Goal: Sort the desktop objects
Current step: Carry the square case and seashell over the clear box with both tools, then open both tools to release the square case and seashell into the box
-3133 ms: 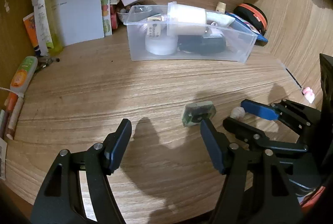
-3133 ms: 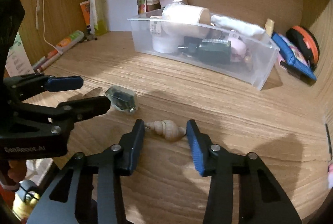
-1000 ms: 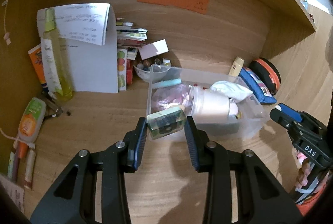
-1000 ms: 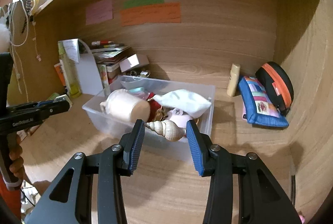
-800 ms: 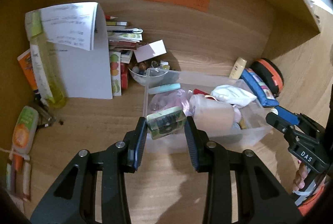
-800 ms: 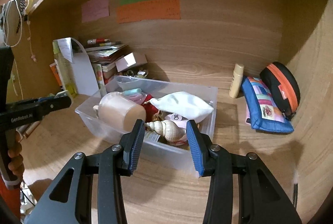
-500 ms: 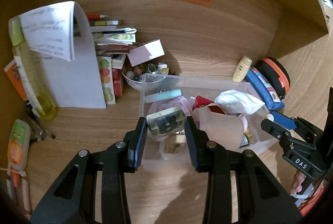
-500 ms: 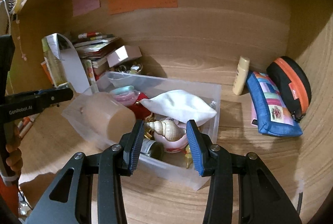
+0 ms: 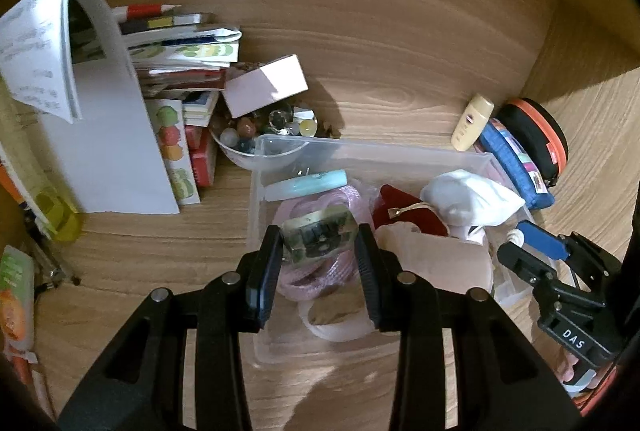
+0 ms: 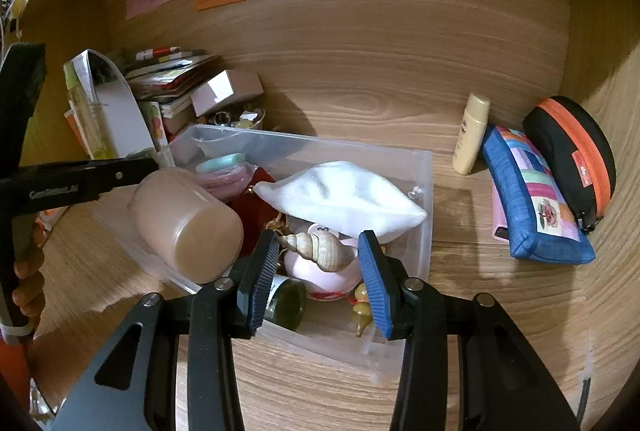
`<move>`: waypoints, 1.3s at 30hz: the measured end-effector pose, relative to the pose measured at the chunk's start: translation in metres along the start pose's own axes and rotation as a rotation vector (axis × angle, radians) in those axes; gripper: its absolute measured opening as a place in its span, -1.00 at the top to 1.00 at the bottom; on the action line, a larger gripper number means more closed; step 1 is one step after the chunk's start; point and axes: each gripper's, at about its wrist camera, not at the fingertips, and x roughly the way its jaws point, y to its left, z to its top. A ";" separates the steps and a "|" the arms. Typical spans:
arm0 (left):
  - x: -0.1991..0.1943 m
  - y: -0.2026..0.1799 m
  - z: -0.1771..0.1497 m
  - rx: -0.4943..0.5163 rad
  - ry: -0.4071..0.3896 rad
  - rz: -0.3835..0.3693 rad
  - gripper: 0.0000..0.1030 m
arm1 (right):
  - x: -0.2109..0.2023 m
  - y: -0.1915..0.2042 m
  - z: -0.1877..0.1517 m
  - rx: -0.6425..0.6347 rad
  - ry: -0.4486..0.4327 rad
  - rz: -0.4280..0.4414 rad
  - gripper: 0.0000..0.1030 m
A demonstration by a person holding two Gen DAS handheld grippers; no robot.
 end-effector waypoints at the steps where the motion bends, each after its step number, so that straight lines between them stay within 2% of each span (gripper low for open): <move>1: 0.001 -0.001 0.001 0.003 0.004 0.000 0.29 | 0.001 0.000 0.000 -0.001 0.003 -0.001 0.26; 10: 0.001 -0.003 0.002 0.021 0.009 -0.005 0.28 | -0.003 -0.001 0.003 0.001 -0.002 -0.014 0.25; 12: -0.001 -0.002 0.002 0.017 0.010 -0.018 0.22 | -0.003 -0.002 0.002 0.006 -0.002 -0.014 0.25; 14: -0.004 -0.004 0.002 0.025 0.009 -0.013 0.06 | -0.004 -0.002 0.002 0.010 0.000 -0.003 0.24; 22: -0.018 -0.005 -0.002 0.027 -0.010 -0.002 0.00 | -0.016 0.001 0.001 0.010 -0.020 -0.007 -0.09; 24: -0.024 -0.004 -0.004 0.022 -0.020 -0.009 -0.20 | -0.021 0.003 0.001 0.012 -0.028 -0.014 -0.33; 26: -0.034 -0.006 -0.008 0.027 -0.048 -0.005 -0.43 | -0.027 0.004 0.001 0.015 -0.042 -0.021 -0.44; 30: -0.050 -0.014 -0.013 0.050 -0.081 0.018 -0.49 | -0.039 0.007 -0.001 0.013 -0.056 -0.030 -0.49; 33: -0.065 -0.019 -0.020 0.059 -0.112 0.032 -0.74 | -0.048 0.008 -0.003 0.016 -0.065 -0.035 -0.59; 34: -0.071 -0.021 -0.023 0.061 -0.128 0.044 -0.88 | -0.051 0.009 -0.003 0.017 -0.070 -0.034 -0.59; 39: -0.102 -0.038 -0.039 0.108 -0.199 0.097 -0.92 | -0.066 0.011 -0.010 0.016 -0.079 -0.035 -0.61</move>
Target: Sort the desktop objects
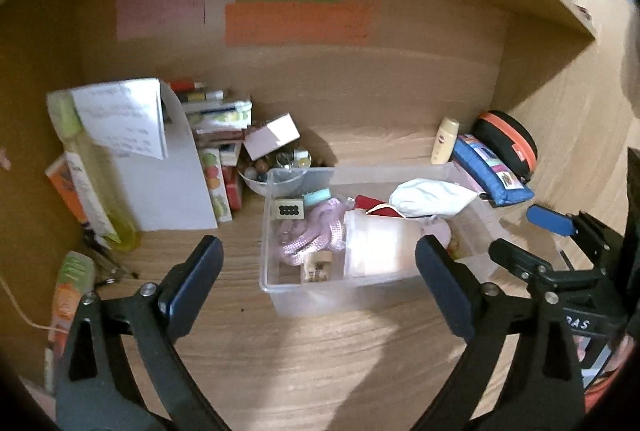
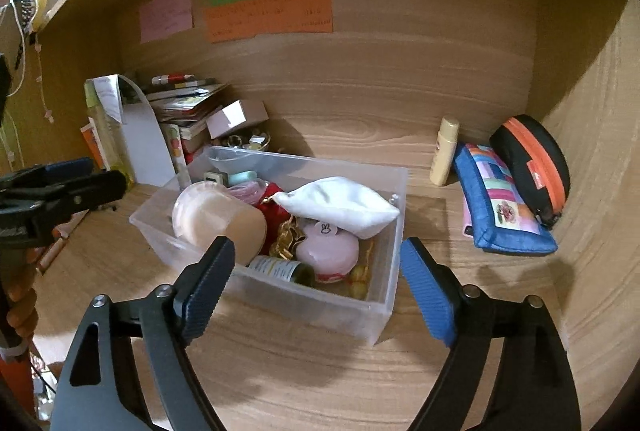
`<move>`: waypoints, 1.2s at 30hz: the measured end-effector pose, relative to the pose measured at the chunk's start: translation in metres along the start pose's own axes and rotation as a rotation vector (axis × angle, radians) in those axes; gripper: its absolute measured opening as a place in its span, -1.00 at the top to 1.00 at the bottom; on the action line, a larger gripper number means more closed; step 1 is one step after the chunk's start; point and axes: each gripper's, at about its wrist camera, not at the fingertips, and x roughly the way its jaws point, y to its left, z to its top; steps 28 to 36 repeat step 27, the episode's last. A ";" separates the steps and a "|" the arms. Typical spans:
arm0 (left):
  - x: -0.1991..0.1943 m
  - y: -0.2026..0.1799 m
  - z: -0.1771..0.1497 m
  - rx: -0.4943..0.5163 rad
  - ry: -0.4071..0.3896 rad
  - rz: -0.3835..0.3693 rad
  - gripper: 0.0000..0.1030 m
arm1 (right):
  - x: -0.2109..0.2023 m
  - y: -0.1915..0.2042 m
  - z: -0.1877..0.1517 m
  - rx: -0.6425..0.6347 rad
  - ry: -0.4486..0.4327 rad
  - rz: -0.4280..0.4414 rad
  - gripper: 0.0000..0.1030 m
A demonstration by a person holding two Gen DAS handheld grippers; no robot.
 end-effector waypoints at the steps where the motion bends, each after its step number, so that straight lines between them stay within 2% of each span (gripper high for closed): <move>1: -0.005 -0.003 -0.002 0.009 -0.010 0.008 -0.94 | -0.002 0.000 -0.001 0.001 0.000 0.001 -0.61; 8: -0.032 -0.011 -0.019 -0.001 -0.047 0.047 -0.94 | -0.023 0.002 -0.014 0.036 0.000 0.023 -0.63; 12: -0.035 -0.010 -0.032 -0.018 -0.035 0.079 -0.94 | -0.039 0.006 -0.023 0.043 -0.024 0.028 -0.64; 19: -0.034 -0.012 -0.053 -0.055 0.000 0.072 -0.94 | -0.062 0.019 -0.035 0.020 -0.064 0.023 -0.78; 24: -0.039 -0.020 -0.061 -0.047 -0.008 0.067 -0.94 | -0.072 0.024 -0.036 0.003 -0.088 0.015 -0.85; 36: -0.037 -0.023 -0.061 -0.037 -0.007 0.068 -0.94 | -0.074 0.023 -0.035 0.001 -0.092 0.012 -0.86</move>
